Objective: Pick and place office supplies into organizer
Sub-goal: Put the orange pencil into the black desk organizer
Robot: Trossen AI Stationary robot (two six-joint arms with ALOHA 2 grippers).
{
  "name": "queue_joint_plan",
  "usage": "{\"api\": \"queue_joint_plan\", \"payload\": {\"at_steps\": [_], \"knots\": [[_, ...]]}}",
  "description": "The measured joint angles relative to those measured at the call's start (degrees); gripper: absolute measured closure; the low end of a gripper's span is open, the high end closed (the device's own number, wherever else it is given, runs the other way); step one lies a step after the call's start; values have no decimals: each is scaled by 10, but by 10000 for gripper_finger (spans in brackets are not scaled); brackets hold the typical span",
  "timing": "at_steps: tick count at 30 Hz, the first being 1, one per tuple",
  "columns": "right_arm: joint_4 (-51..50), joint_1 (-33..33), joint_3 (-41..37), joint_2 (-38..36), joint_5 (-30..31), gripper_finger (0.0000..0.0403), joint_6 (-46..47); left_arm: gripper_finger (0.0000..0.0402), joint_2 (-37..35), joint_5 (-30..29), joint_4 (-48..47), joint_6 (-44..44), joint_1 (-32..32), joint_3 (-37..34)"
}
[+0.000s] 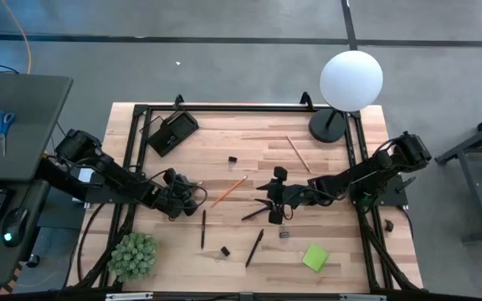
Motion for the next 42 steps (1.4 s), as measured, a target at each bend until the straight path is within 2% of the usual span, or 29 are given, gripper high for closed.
{"api": "queue_joint_plan", "payload": {"at_steps": [5, 10, 19, 23, 32, 36, 42], "knots": [[1, -1, 0, 0, 9, 238, -1, 377, 1, 0, 1, -12, 0, -1], [37, -12, 0, 0, 12, 238, -5, 395, 0, -3, 27, 5, 0, -3], [75, -25, 0, 0, 8, 238, -16, 398, -6, 3, 53, 20, 0, -4], [89, -33, 0, 0, 5, 238, -15, 394, -37, 15, 66, 50, 0, -4], [114, -77, 0, 32, -94, 238, 21, 396, -145, -6, 87, 135, 0, -3], [199, -85, 0, 55, -123, 238, 11, 399, -196, -13, 116, 193, 0, -3], [461, -114, 0, 103, -194, 238, 9, 395, -244, -4, 250, 311, 0, -3]]}}
